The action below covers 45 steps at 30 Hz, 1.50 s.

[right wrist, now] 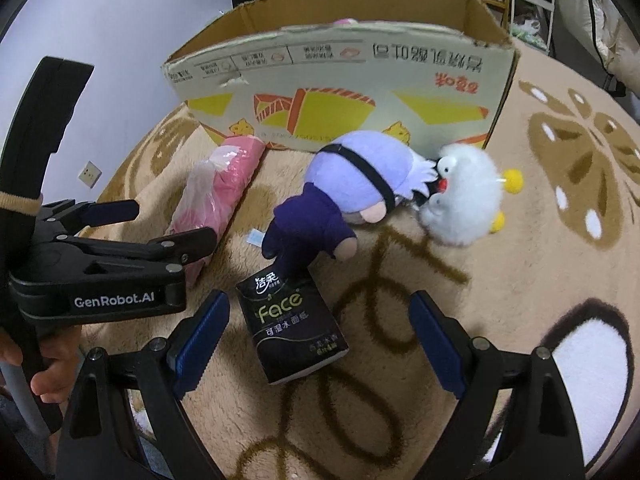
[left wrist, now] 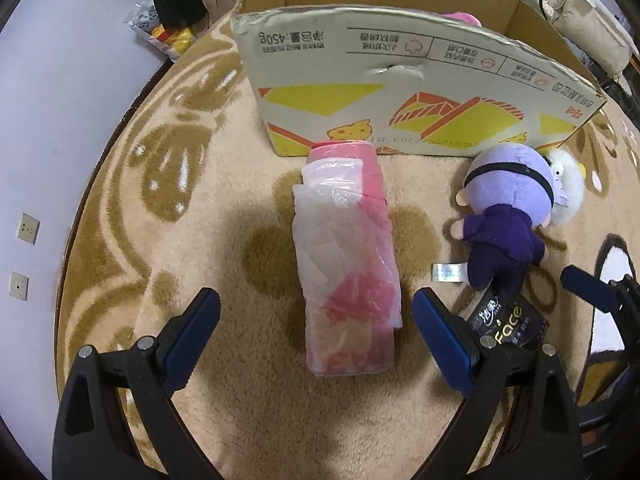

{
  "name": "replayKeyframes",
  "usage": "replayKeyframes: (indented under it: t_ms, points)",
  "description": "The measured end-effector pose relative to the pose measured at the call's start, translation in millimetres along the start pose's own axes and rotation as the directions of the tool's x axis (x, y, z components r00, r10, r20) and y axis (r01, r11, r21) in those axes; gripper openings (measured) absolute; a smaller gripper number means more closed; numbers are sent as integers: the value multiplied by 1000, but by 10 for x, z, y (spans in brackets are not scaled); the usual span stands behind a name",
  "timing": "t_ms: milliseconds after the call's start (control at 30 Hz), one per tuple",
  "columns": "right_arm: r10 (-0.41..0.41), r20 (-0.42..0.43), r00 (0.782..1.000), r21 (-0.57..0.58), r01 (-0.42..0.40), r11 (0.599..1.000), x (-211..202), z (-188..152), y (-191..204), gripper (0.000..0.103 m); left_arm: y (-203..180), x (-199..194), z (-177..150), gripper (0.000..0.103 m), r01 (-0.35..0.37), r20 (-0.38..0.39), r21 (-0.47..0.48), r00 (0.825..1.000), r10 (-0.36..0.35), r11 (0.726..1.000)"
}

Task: Organize soft objects
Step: 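Reach the left tool to the pink-wrapped roll while the right tool approaches the black tissue pack, then grasp the pink-wrapped roll with the left tool while the right tool grasps the black pack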

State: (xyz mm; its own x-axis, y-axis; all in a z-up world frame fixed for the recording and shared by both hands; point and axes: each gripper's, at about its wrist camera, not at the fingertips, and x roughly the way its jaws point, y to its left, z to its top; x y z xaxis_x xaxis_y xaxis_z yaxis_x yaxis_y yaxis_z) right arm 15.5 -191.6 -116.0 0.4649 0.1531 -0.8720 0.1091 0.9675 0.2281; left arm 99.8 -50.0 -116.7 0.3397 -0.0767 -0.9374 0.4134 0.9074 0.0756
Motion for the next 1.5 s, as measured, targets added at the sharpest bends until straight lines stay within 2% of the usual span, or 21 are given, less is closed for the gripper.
replayKeyframes:
  t_ms: [300,500,567,633,700,833,1067,1167,1333,1500]
  points:
    - [-17,-59,998,-2,17,1000,220,-6,33,95,-53,154,48,96,-7,-31,20,999,8,1000]
    - [-17,-60,998,-6,17,1000,281,12,54,95,-100,206,46,96,-6,-42,22,999,6,1000]
    - [-21,-61,998,-9,20,1000,285,14,57,92,-91,220,60,96,0,-39,15,999,1,1000]
    - [-20,-58,998,-12,20,1000,276,15,60,85,-98,240,75,96,1,-37,12,999,-1,1000]
    - [-12,-60,998,-3,12,1000,270,15,51,79,-103,256,84,92,3,-34,12,999,-2,1000]
    - [11,-58,998,17,-10,1000,204,-11,-14,62,-52,282,120,77,20,-28,5,999,-19,1000]
    - [-17,-51,999,17,18,1000,139,-22,-47,60,-49,268,90,62,10,-11,10,1000,-10,1000]
    - [-28,-39,999,18,29,999,87,-11,-66,54,-76,242,54,45,-4,-1,19,1000,4,1000]
    - [-17,-22,1000,42,18,999,5,-15,-134,38,7,165,24,44,-13,27,-33,1000,13,999]
    - [11,-18,1000,46,-10,999,-44,-21,-150,29,80,102,7,44,-24,39,-63,999,27,998]
